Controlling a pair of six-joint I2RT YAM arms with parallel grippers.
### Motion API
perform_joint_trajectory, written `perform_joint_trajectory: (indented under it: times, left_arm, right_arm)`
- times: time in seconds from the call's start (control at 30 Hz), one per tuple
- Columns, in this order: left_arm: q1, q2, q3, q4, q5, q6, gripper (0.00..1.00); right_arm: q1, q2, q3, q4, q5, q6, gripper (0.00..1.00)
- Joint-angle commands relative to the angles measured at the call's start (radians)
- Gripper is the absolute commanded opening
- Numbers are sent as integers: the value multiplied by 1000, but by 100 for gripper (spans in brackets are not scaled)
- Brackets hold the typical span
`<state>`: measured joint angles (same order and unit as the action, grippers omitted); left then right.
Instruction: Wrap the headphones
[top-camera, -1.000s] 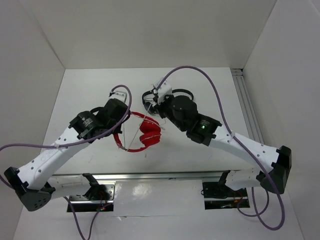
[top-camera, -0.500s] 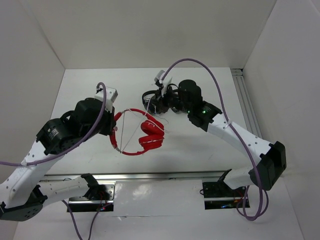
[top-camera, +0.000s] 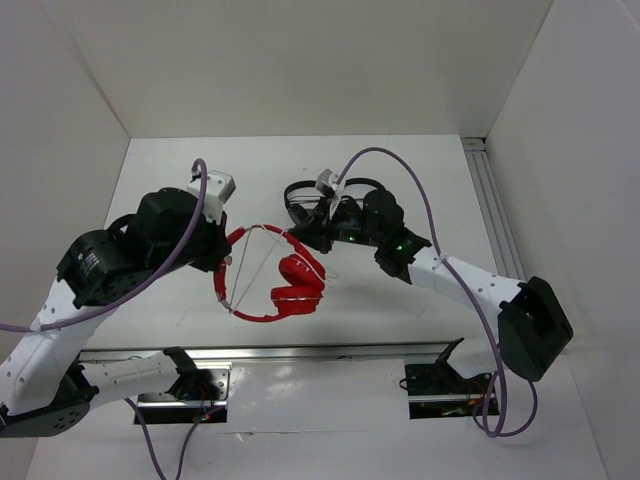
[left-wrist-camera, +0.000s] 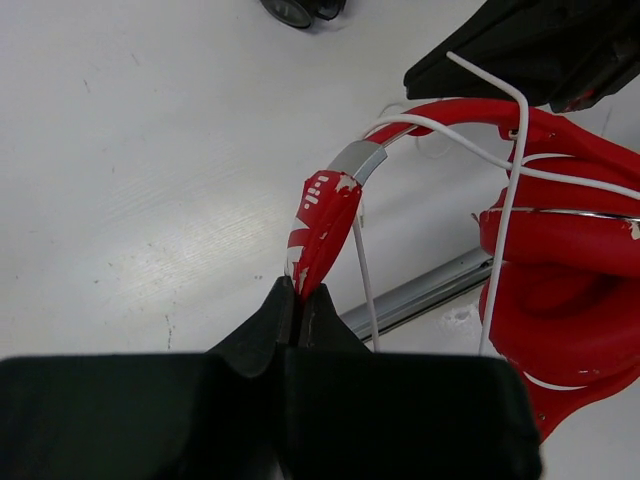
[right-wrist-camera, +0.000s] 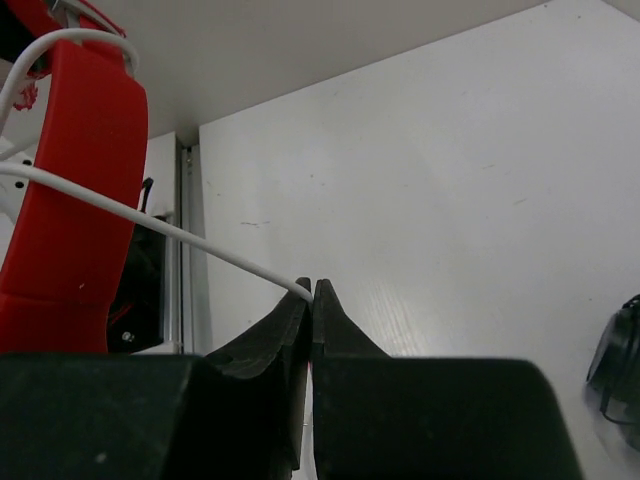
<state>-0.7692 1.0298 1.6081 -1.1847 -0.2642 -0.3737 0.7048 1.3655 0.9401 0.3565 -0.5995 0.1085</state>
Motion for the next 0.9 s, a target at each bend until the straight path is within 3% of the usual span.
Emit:
perform_joint_trajectory:
  times: [0.0, 0.2, 0.3, 0.33, 0.57, 0.87]
  left_arm:
    - [-5, -14, 88, 79, 59, -60, 0]
    - [-5, 6, 139, 88, 69, -96, 0]
    - [-5, 15, 139, 99, 91, -123, 0]
    - [-5, 15, 139, 99, 91, -136, 0]
    - [-5, 13, 150, 108, -26, -232, 0]
    - [-5, 4, 193, 154, -110, -346, 0]
  right_arm:
    - [-5, 15, -88, 240, 1, 120, 7]
    - [56, 135, -110, 419, -42, 221, 14]
    - [111, 185, -130, 530, 16, 247, 35]
    - [120, 199, -130, 547, 27, 256, 36]
    - [131, 323, -112, 596, 98, 280, 34]
    - [140, 545, -185, 832, 78, 407, 31]
